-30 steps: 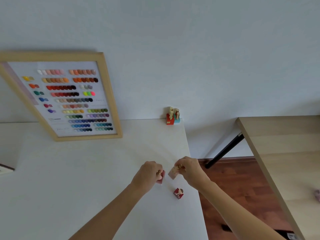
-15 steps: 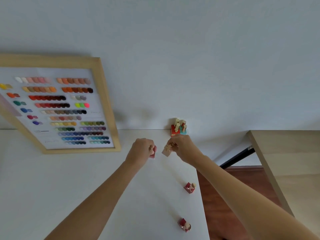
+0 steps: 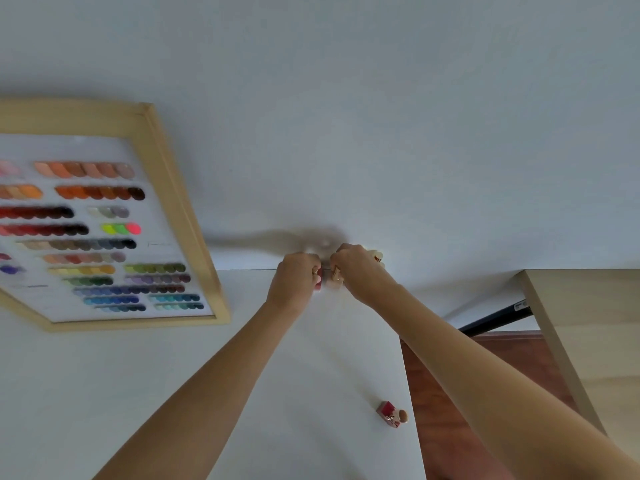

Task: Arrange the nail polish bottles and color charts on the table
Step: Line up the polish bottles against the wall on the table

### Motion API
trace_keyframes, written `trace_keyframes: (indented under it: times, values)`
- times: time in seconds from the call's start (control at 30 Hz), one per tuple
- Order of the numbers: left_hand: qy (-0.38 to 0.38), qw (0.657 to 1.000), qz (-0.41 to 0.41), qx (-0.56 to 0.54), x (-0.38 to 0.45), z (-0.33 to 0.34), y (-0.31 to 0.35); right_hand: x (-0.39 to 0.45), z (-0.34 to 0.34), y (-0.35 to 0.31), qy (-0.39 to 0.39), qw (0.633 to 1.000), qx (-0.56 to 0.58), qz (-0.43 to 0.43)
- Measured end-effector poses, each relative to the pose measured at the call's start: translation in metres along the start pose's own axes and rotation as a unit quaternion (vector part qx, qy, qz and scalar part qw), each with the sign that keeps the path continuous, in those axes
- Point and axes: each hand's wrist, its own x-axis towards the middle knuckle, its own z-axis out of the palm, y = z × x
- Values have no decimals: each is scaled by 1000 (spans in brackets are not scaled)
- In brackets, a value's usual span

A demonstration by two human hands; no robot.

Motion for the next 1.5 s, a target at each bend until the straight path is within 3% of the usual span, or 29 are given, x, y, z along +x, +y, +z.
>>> trace_keyframes:
  times: [0.33,0.47,0.57,0.7,0.83,0.93,1.13,1.5]
  values:
    - [72,995,12,-61,-7,26,-10,-11,15,10,73,995,60,-12]
    - [48,997,-31,-48,-13,35,-20,-33,29,20,224,966,130,-14]
    - [21,995,-71,-60,-7,38,-22,-50,43,33,308,930,186,76]
    - [18,992,-93,-82,3,48,-22,-59,65,53,256,899,277,220]
    - [39,990,-99,-96,8,61,-22,-46,76,68,151,885,329,291]
    - [61,988,-97,-103,11,68,-21,-34,79,71,128,881,350,292]
    - [80,983,-104,-128,10,78,-18,-23,87,68,170,887,331,274]
    - [86,980,-118,-136,9,80,-16,-22,95,71,169,885,339,271]
